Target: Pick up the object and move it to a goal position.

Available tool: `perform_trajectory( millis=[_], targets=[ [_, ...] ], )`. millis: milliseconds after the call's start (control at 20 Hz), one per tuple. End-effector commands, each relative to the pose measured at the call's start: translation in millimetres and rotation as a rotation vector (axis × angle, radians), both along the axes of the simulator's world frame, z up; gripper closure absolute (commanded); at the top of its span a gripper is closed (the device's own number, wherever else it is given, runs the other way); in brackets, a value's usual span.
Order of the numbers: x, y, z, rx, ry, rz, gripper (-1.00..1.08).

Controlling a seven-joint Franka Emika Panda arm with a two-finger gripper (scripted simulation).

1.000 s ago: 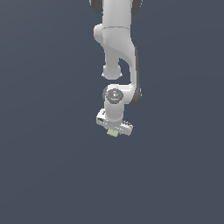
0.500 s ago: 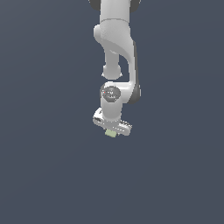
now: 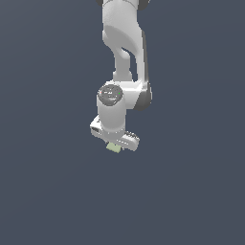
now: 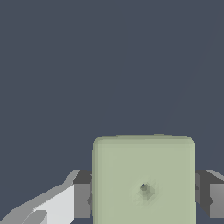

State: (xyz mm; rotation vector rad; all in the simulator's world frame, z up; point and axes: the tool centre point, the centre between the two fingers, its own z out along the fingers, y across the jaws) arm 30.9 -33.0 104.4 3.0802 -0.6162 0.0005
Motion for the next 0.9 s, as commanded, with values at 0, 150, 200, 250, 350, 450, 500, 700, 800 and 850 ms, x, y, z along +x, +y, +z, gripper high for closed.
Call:
perform_trajectory(
  millis=[0, 150, 200, 250, 350, 450, 500, 700, 800, 850],
  targets=[
    [11.8, -8.6, 18.6, 0.000, 0.001, 0.000, 1.08],
    [23.8, -16.7, 36.1, 0.000, 0.001, 0.000, 1.08],
    [27.2, -18.9, 41.0, 0.000, 0.001, 0.000, 1.08],
    [30.3, -20.9, 45.4, 0.000, 0.001, 0.000, 1.08],
    [35.7, -24.4, 52.9, 0.000, 0.001, 0.000, 1.08],
    [40.0, -27.0, 58.6, 0.000, 0.001, 0.000, 1.08],
    [41.8, -28.1, 60.9, 0.000, 0.001, 0.000, 1.08],
    [46.3, -30.7, 67.0, 0.000, 0.000, 0.000, 1.08],
    [47.2, -31.2, 68.1, 0.000, 0.000, 0.000, 1.08],
    [47.3, -31.3, 68.2, 0.000, 0.000, 0.000, 1.08]
  ],
)
